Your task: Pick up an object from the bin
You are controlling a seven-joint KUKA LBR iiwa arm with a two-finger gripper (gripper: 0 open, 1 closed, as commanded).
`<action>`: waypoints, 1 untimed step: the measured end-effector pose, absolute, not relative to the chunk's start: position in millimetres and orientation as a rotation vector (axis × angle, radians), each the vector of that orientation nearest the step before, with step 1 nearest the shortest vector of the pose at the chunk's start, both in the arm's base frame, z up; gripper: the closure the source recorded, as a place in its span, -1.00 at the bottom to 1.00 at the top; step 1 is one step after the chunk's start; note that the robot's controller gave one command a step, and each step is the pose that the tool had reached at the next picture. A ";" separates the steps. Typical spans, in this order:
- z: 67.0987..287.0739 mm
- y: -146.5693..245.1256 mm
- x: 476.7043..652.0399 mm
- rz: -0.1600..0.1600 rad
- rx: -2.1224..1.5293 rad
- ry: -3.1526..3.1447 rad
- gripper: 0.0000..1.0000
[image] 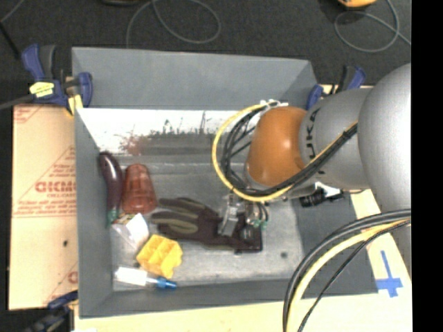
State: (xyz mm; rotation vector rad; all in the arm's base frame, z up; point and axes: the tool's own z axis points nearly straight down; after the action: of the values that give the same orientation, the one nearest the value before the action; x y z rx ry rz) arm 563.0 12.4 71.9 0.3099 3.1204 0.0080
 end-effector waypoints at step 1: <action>77.0 12.5 561.4 0.008 0.308 3.121 1.00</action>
Offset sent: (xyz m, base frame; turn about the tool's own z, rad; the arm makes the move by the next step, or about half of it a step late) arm 0.0001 0.0002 0.0371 0.0000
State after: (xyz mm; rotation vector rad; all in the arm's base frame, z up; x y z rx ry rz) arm 561.4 12.5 77.0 0.3078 3.1209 0.0079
